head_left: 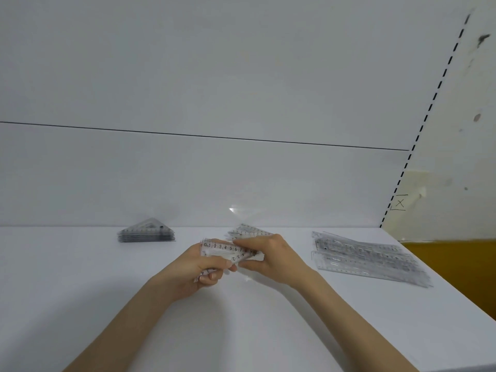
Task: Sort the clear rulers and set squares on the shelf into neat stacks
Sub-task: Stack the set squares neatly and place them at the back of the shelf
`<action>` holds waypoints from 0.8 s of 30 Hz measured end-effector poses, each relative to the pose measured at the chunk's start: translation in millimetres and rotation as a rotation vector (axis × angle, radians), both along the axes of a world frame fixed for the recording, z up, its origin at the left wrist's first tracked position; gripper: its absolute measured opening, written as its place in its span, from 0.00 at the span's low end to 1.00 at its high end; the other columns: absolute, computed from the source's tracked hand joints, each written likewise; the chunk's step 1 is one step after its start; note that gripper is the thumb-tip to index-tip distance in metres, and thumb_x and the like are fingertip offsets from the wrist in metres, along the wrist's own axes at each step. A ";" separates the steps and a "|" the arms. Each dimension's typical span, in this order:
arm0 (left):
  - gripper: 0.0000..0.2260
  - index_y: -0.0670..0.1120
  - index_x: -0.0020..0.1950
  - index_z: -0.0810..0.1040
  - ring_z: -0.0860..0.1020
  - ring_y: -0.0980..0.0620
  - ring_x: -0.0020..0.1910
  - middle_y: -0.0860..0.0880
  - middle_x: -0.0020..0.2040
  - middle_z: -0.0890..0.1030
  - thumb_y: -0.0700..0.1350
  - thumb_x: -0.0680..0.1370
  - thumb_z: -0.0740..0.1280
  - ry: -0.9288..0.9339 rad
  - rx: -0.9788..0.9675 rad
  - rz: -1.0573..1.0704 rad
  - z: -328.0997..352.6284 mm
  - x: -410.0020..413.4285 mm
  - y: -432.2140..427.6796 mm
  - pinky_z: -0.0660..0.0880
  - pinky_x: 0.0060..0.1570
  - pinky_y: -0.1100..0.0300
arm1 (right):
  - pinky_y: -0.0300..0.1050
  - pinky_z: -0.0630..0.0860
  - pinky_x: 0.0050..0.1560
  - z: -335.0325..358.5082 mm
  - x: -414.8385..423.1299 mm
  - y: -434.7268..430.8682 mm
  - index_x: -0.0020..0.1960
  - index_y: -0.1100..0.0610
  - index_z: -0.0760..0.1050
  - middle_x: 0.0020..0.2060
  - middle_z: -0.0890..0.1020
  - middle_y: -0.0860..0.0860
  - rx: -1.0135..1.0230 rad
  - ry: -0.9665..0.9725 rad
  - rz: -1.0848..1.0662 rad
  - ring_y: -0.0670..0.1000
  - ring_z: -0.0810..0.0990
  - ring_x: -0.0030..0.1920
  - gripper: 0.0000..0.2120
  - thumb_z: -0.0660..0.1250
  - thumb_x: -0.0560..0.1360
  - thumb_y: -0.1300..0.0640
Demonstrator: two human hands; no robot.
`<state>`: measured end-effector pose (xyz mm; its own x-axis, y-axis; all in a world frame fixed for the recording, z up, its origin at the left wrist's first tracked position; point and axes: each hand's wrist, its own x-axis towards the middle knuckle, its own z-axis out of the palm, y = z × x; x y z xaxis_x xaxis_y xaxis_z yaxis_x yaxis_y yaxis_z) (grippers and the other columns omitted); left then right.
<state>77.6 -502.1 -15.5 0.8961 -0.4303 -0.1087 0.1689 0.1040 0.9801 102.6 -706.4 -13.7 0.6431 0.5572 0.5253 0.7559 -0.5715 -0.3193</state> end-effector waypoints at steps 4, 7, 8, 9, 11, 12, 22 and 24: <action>0.22 0.32 0.56 0.76 0.66 0.54 0.23 0.38 0.40 0.80 0.38 0.64 0.73 0.027 0.023 0.045 0.3 -0.2 -1.9 0.60 0.20 0.66 | 0.50 0.78 0.42 -4.0 2.4 -1.2 0.56 0.58 0.80 0.40 0.84 0.53 -0.003 -0.090 -0.025 0.53 0.82 0.40 0.16 0.72 0.71 0.54; 0.18 0.35 0.55 0.77 0.67 0.55 0.22 0.37 0.41 0.80 0.38 0.66 0.71 0.051 0.021 0.062 1.2 0.1 -2.8 0.59 0.20 0.66 | 0.49 0.76 0.40 -2.6 0.5 -0.4 0.54 0.59 0.80 0.37 0.83 0.53 0.008 -0.103 -0.025 0.53 0.79 0.36 0.15 0.72 0.70 0.54; 0.16 0.35 0.53 0.77 0.66 0.55 0.22 0.37 0.39 0.80 0.37 0.67 0.71 0.057 0.023 0.066 1.0 0.4 -2.8 0.59 0.20 0.67 | 0.48 0.76 0.40 -1.2 -1.3 -0.2 0.54 0.59 0.80 0.37 0.83 0.53 -0.009 -0.092 -0.004 0.52 0.80 0.37 0.16 0.73 0.69 0.54; 0.13 0.34 0.52 0.77 0.65 0.55 0.22 0.37 0.38 0.80 0.36 0.70 0.71 0.066 0.024 0.075 0.2 0.8 -2.7 0.58 0.20 0.67 | 0.46 0.76 0.42 1.3 -3.0 -0.3 0.55 0.58 0.81 0.39 0.84 0.53 -0.028 -0.048 0.016 0.52 0.80 0.38 0.17 0.74 0.69 0.52; 0.08 0.34 0.52 0.76 0.64 0.56 0.22 0.38 0.37 0.80 0.35 0.75 0.68 0.087 0.017 0.099 -1.8 2.8 -2.3 0.58 0.19 0.67 | 0.41 0.75 0.47 8.8 -0.1 -4.9 0.57 0.55 0.81 0.44 0.85 0.49 0.017 0.148 -0.013 0.47 0.81 0.43 0.19 0.75 0.69 0.48; 0.09 0.34 0.52 0.76 0.64 0.56 0.22 0.39 0.37 0.80 0.35 0.75 0.68 0.092 0.009 0.113 -2.6 4.1 -1.7 0.58 0.19 0.67 | 0.40 0.75 0.49 12.5 5.6 -8.9 0.58 0.54 0.81 0.46 0.85 0.46 0.101 0.229 -0.058 0.44 0.81 0.44 0.17 0.73 0.71 0.48; 0.19 0.35 0.56 0.75 0.68 0.55 0.25 0.38 0.41 0.81 0.36 0.66 0.71 0.129 0.005 0.129 -5.7 9.9 3.1 0.63 0.21 0.67 | 0.48 0.72 0.60 6.0 57.6 -34.2 0.64 0.50 0.77 0.61 0.79 0.48 -0.280 0.384 -0.431 0.51 0.72 0.65 0.25 0.75 0.69 0.45; 0.21 0.35 0.56 0.76 0.69 0.55 0.25 0.37 0.41 0.82 0.37 0.65 0.71 0.141 0.012 0.128 -6.4 10.2 3.7 0.64 0.21 0.67 | 0.48 0.74 0.57 5.1 56.0 -34.0 0.61 0.51 0.79 0.58 0.80 0.49 -0.234 0.357 -0.428 0.51 0.75 0.61 0.22 0.75 0.69 0.49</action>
<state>87.8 -498.4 -21.9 0.9190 -0.3119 -0.2410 0.2904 0.1223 0.9491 158.7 -740.3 -8.6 0.9497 0.2848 0.1305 0.3127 -0.8868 -0.3403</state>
